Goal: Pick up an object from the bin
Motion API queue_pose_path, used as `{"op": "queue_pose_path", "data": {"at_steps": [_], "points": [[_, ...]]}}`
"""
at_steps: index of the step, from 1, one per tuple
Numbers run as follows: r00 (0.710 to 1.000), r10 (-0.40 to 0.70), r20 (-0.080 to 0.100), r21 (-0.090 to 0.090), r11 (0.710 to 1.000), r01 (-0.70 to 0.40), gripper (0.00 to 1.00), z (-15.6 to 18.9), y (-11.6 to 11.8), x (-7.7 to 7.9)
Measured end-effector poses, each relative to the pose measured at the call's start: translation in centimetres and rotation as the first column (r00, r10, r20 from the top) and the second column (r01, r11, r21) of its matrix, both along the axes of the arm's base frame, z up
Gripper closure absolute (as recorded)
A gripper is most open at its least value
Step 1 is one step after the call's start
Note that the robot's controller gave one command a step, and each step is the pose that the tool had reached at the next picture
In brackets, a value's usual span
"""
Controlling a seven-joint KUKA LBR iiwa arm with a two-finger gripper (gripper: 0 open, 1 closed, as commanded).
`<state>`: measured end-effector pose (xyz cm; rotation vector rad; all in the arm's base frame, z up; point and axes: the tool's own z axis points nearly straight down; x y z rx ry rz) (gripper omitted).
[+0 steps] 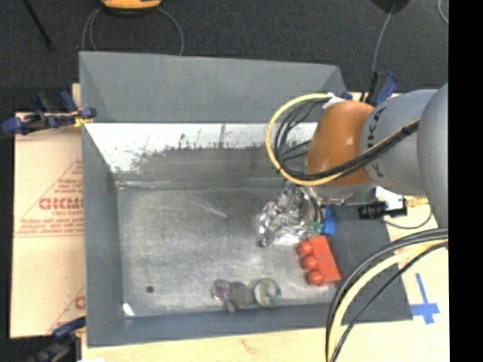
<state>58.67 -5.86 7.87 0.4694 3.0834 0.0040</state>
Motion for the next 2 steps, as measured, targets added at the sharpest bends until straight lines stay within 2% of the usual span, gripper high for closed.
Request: {"op": "queue_pose_path", "data": {"at_steps": [1,2], "points": [[0.999,0.031,-0.021,0.001,1.0,-0.031,1.0,11.9,2.4,2.1],[0.908,0.42,-0.015,-0.002,0.908,-0.42,1.0,20.5,8.1,2.8]]}}
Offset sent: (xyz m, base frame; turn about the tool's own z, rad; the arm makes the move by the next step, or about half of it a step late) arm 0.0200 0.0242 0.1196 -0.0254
